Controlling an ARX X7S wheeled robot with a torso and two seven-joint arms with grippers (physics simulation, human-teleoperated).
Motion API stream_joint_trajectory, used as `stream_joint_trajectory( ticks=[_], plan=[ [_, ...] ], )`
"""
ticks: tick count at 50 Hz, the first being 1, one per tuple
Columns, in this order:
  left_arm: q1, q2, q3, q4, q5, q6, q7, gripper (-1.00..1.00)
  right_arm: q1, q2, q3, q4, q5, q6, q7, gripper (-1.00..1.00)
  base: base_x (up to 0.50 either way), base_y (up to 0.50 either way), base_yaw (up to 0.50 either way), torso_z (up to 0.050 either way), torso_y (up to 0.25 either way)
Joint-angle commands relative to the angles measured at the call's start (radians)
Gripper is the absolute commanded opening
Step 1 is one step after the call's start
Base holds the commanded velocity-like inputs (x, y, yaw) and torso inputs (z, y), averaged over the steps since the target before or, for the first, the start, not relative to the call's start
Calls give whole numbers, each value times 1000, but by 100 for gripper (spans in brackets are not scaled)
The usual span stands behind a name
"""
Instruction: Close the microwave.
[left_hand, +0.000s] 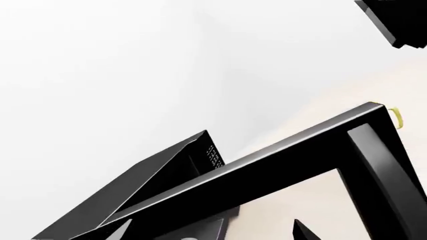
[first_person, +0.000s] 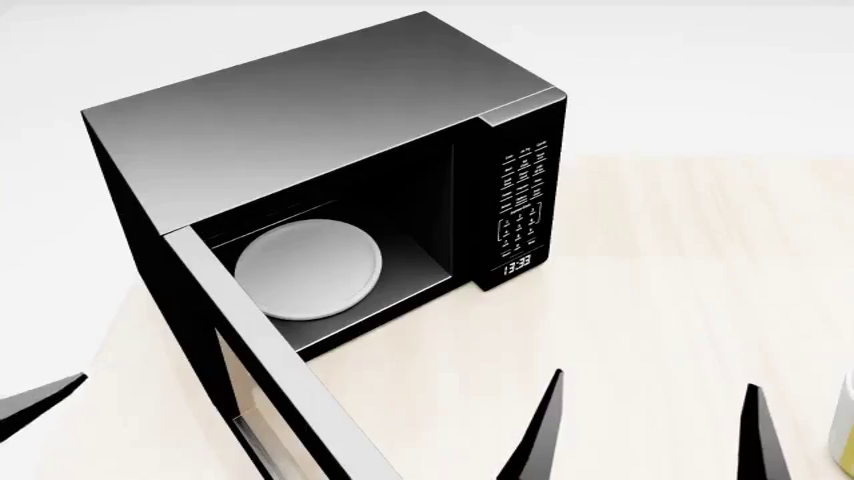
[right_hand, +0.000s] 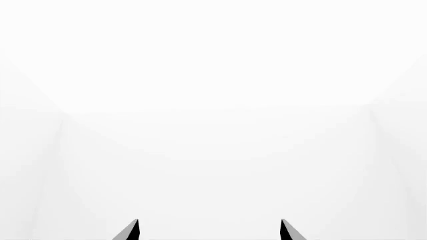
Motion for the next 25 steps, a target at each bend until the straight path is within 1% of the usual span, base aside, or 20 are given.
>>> stream_joint_trajectory(
  ticks=[1, 9, 17, 25],
  plan=[
    [-70, 45, 78, -91, 25, 25, 109, 100, 0, -4, 3, 6, -10, -2, -5, 100, 0, 0, 0, 0, 0],
    [-113, 97, 107, -165, 37, 55, 131, 100, 1, -1, -3, 12, -6, -6, -3, 100, 0, 0, 0, 0, 0],
    [-167, 158, 107, -253, 59, 90, 115, 100, 0, 3, -10, 16, -6, -8, 0, 100, 0, 0, 0, 0, 0],
    [-180, 189, 124, -288, 71, 110, 119, 100, -1, 7, -13, 16, -5, -8, 4, 100, 0, 0, 0, 0, 0]
  ],
)
